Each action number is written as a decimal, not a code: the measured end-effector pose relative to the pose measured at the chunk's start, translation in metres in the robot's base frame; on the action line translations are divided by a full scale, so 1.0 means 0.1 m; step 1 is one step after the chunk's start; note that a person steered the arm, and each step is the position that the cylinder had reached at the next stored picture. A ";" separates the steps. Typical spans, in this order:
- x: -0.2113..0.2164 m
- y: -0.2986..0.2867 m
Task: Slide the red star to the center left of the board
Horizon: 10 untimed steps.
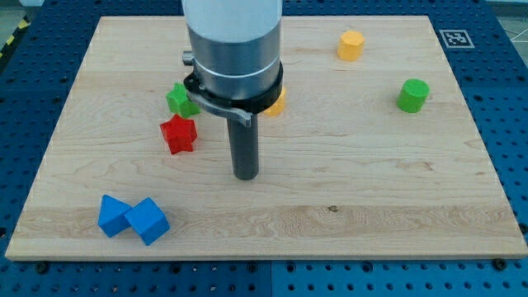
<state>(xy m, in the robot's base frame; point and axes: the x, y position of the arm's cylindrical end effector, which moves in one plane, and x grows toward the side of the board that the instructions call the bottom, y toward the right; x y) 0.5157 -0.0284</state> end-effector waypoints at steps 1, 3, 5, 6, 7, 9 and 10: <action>-0.19 -0.01; -0.51 -0.62; -0.56 -1.01; -0.45 -1.03; -0.39 -1.20; -0.52 -1.85; -0.68 -1.88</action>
<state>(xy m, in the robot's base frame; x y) 0.4479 -0.2164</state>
